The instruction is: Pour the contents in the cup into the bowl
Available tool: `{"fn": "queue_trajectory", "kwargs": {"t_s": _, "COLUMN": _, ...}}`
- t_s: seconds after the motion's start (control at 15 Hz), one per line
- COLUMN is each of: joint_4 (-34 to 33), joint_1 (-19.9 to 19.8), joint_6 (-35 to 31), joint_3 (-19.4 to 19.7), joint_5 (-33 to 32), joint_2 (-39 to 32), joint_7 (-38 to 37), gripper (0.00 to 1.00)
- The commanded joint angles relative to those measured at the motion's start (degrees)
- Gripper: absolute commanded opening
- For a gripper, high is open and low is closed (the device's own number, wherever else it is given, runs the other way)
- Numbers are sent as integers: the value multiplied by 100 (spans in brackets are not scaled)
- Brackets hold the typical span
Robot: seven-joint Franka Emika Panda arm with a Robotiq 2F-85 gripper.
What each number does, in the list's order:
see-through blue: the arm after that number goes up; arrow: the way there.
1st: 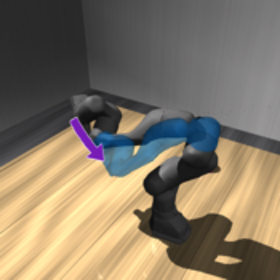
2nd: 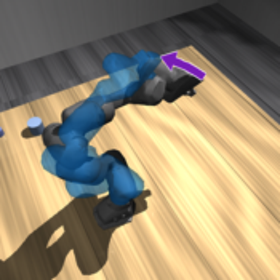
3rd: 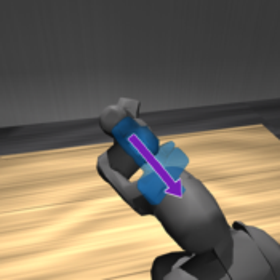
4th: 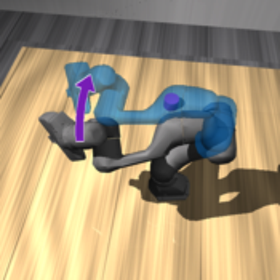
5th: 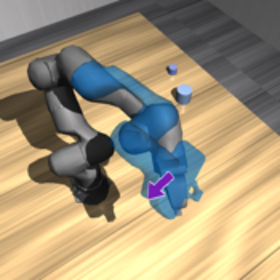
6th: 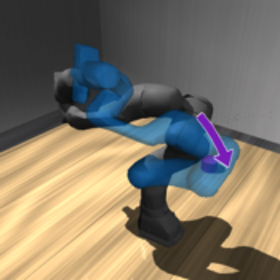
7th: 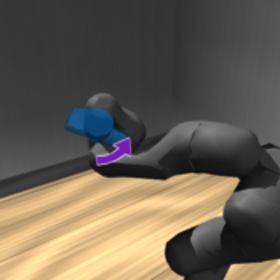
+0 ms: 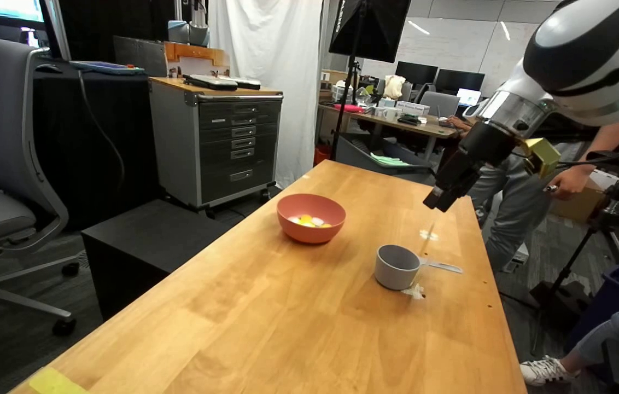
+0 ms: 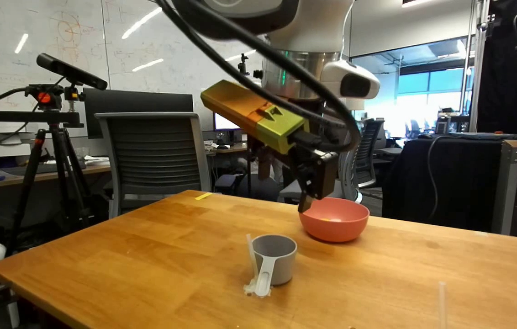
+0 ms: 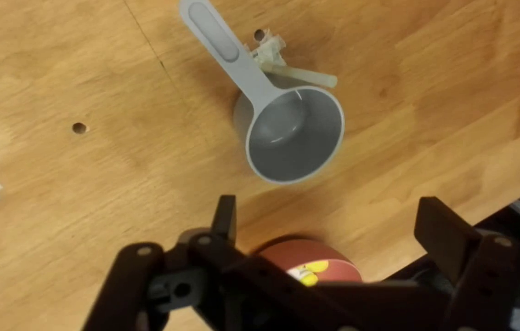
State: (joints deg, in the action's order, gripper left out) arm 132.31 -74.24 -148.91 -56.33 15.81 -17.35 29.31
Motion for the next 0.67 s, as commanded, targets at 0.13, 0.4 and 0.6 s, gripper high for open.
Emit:
{"fn": "queue_trajectory", "kwargs": {"t_s": 0.13, "joint_4": 180, "joint_1": 661, "joint_6": 114, "joint_3": 660, "joint_5": 842, "joint_2": 1489, "joint_7": 493, "gripper": 100}}
{"fn": "queue_trajectory", "kwargs": {"t_s": 0.4, "joint_4": 412, "joint_1": 2088, "joint_6": 423, "joint_3": 2093, "joint_5": 795, "joint_2": 2325, "joint_7": 372, "gripper": 100}}
{"fn": "queue_trajectory", "kwargs": {"t_s": 0.6, "joint_4": 659, "joint_1": 3415, "joint_6": 756, "joint_3": 3328, "joint_5": 526, "joint_2": 2775, "joint_7": 275, "gripper": 100}}
